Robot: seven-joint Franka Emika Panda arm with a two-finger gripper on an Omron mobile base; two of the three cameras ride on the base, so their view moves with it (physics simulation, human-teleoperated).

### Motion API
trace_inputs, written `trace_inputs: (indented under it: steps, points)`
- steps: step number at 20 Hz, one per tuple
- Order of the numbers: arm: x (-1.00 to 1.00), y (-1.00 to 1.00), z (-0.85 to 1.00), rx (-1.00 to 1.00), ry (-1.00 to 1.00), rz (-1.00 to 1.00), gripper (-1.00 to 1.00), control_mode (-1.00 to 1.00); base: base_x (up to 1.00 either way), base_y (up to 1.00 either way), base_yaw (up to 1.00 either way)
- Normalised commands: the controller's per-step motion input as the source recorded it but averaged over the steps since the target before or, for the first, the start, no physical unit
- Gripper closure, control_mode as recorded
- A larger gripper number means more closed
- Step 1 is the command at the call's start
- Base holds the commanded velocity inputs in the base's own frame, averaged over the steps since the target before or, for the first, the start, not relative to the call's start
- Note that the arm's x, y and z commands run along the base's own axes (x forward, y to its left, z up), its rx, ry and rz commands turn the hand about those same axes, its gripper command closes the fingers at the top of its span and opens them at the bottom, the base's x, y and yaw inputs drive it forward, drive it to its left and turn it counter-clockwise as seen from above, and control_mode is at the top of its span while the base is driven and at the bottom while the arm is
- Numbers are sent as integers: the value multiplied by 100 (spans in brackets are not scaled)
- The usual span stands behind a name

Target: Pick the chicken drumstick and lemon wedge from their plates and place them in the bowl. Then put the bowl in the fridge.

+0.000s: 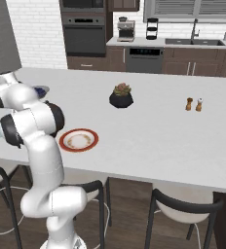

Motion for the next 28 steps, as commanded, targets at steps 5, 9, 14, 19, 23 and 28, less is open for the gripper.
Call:
trace_inputs:
  steps: [5,9,14,19,23,28]
  points:
    - [78,-49,0,-15,1,-12,100,-100,0,0,0]
    - [81,11,2,-5,0,-8,100,-100,0,0,0]
    - [4,49,0,0,0,-6,100,-100,0,0,0]
    - [0,44,-2,0,2,-6,100,-100,0,0,0]
    - [7,-11,-32,0,3,-5,100,-100,0,0,0]
    - [3,-25,-31,0,0,-2,100,-100,0,0,0]
